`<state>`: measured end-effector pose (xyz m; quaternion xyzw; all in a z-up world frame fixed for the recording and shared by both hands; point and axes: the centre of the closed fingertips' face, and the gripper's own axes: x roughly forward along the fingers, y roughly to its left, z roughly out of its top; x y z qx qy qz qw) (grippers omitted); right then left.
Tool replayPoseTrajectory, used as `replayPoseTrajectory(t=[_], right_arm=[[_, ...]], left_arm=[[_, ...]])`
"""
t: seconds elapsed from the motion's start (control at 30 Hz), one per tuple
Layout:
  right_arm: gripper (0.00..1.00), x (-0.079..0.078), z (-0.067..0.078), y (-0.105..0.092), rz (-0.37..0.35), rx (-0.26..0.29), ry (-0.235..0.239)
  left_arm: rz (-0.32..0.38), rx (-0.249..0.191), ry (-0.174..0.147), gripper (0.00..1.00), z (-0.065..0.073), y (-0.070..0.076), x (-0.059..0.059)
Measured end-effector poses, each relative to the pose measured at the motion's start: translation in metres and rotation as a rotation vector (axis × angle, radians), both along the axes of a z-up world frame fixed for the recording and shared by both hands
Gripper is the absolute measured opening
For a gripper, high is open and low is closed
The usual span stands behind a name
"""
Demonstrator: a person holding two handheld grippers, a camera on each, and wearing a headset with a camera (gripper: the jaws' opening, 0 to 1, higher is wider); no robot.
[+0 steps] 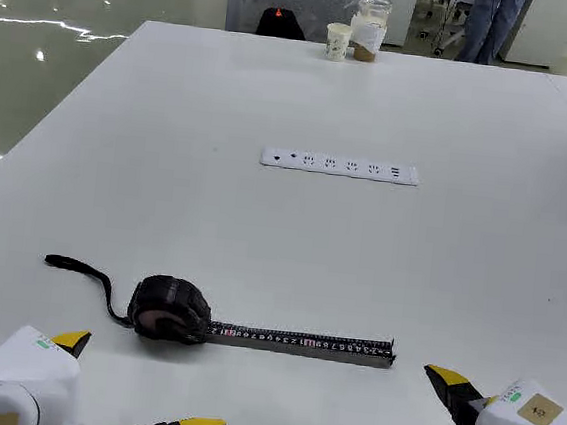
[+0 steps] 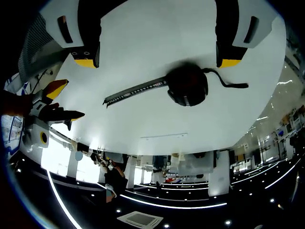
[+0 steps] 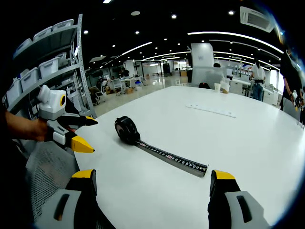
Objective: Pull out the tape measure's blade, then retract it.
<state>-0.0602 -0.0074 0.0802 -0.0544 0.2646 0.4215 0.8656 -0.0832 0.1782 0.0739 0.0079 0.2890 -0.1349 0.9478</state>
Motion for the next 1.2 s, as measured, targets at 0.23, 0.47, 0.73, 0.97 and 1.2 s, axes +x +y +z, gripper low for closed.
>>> replayPoseTrajectory(t=[0.23, 0.47, 0.73, 0.97, 1.2], right_arm=[[0.99, 0.001, -0.001, -0.002, -0.003, -0.002, 0.001], [0.99, 0.001, 0.0, -0.003, 0.002, -0.002, -0.003], [0.99, 0.004, -0.001, -0.007, 0.014, -0.01, -0.005], [0.99, 0.006, -0.003, -0.009, 0.019, -0.009, -0.002], [0.99, 0.009, -0.005, -0.011, 0.034, -0.01, 0.004]], left_arm=[[0.001, -0.002, 0.002, 0.99, 0.0, -0.001, 0.0], [0.007, 0.003, -0.002, 0.99, 0.0, 0.0, 0.001], [0.017, 0.004, -0.008, 0.99, 0.002, 0.0, 0.003], [0.034, 0.0, -0.006, 0.99, 0.0, 0.001, 0.004], [0.037, 0.0, -0.01, 0.99, 0.001, -0.001, 0.007]])
